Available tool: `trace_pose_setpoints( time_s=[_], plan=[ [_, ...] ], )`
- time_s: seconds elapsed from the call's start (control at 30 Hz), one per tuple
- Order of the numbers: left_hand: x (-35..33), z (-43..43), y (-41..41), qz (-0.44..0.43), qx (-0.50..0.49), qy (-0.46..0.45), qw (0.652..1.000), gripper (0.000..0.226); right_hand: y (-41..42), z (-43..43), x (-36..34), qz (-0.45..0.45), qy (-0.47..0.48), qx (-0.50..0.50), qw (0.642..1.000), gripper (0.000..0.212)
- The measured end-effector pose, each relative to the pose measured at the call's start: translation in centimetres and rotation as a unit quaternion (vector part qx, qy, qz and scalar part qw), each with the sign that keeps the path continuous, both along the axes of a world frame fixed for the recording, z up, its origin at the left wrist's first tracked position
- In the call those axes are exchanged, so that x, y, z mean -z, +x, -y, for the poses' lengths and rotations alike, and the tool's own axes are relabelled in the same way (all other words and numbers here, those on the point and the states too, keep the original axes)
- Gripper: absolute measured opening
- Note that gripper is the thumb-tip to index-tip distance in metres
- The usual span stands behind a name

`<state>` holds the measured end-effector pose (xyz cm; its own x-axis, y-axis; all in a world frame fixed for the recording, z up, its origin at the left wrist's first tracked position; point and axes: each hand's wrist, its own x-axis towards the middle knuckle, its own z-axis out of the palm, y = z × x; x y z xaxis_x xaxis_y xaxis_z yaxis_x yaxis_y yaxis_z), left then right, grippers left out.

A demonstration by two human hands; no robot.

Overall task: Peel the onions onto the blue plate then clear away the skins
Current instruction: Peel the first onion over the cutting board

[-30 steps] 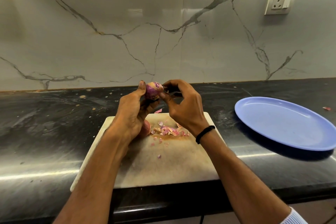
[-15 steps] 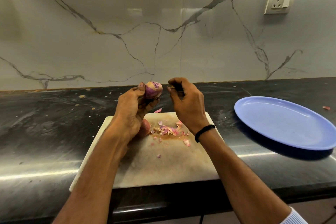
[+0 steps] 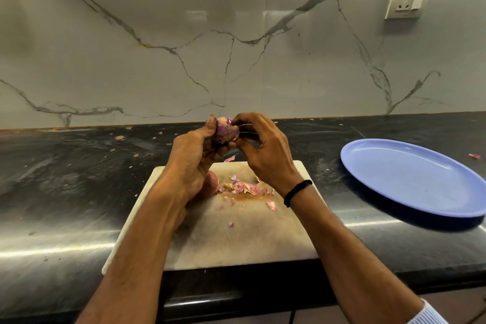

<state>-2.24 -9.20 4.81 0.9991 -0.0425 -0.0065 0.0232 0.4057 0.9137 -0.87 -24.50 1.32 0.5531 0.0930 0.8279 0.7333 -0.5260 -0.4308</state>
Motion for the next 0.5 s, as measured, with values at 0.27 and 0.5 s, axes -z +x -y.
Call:
trace_pose_setpoints(
  time_s=[0.27, 0.5],
  plan=[
    [0.36, -0.08, 0.46, 0.010, -0.024, 0.054, 0.998, 0.039, 0.03, 0.20, 0.01, 0.015, -0.014, 0.014, 1.000, 0.028],
    [0.39, 0.08, 0.52, 0.012, -0.033, 0.058, 0.998, 0.033, 0.49, 0.38, 0.35, 0.043, -0.032, 0.049, 0.997, 0.009]
  ],
)
